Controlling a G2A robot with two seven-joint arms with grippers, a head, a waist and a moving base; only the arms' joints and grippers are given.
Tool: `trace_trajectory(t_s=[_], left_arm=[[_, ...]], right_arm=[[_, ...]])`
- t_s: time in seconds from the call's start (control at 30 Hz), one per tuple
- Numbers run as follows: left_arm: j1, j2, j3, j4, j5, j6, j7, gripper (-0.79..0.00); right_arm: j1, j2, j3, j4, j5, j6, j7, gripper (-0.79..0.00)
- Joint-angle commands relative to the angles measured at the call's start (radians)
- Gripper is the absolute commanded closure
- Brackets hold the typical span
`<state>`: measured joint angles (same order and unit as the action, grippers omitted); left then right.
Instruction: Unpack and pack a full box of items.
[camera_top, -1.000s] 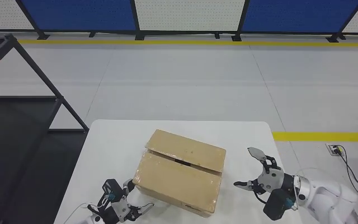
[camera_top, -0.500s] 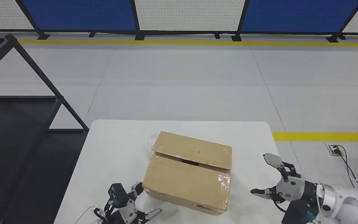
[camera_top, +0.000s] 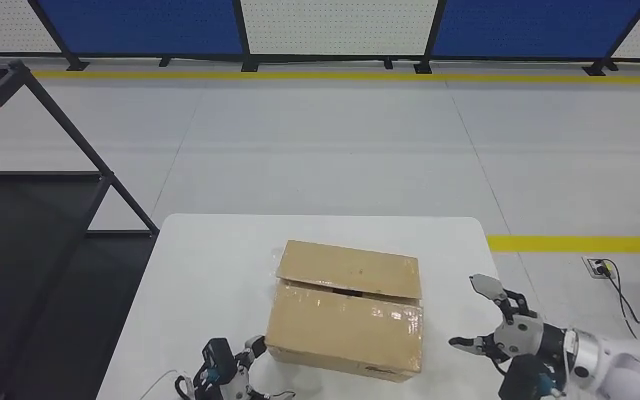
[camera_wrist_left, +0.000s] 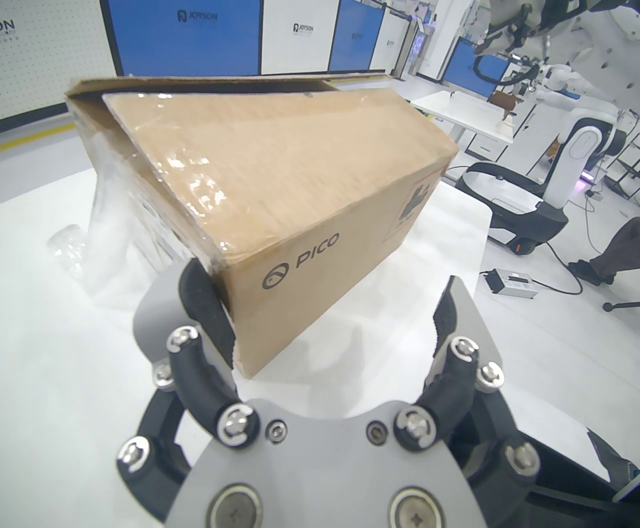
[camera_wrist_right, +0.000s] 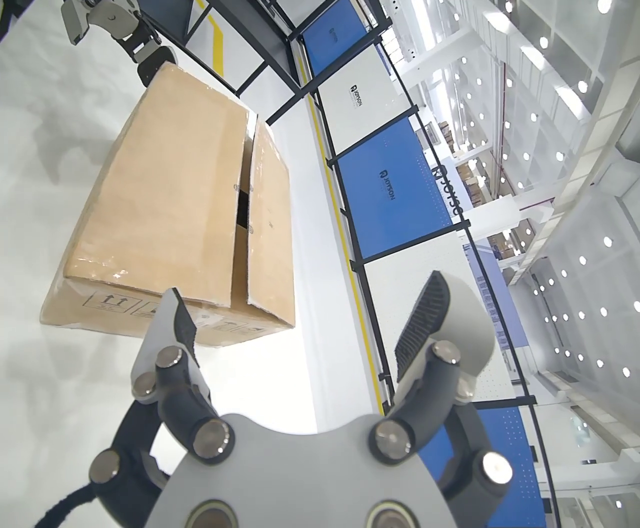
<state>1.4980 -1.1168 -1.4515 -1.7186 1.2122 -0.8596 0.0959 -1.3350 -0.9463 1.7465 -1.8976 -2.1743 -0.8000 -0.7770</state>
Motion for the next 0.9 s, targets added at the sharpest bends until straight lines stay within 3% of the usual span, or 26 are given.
trace_trajectory(t_s=[0.0, 0.13, 0.5, 0.87], left_arm=[[0.0, 0.002, 0.002, 0.001, 0.013, -0.011, 0.009, -0.785], [-0.002, 0.004, 0.01, 0.0, 0.035, -0.025, 0.027, -0.785], [0.002, 0.013, 0.012, -0.002, 0.072, -0.044, 0.073, -0.785], [0.021, 0.028, -0.043, 0.042, 0.093, -0.088, 0.138, -0.785]], right_arm=[[0.005, -0.002, -0.01, 0.001, 0.053, -0.03, 0.067, -0.785], [0.016, -0.007, -0.028, -0.006, 0.133, -0.05, 0.194, -0.785], [0.016, -0.007, -0.028, -0.006, 0.133, -0.05, 0.194, -0.785], [0.046, -0.003, -0.069, 0.013, 0.22, -0.082, 0.325, -0.785]])
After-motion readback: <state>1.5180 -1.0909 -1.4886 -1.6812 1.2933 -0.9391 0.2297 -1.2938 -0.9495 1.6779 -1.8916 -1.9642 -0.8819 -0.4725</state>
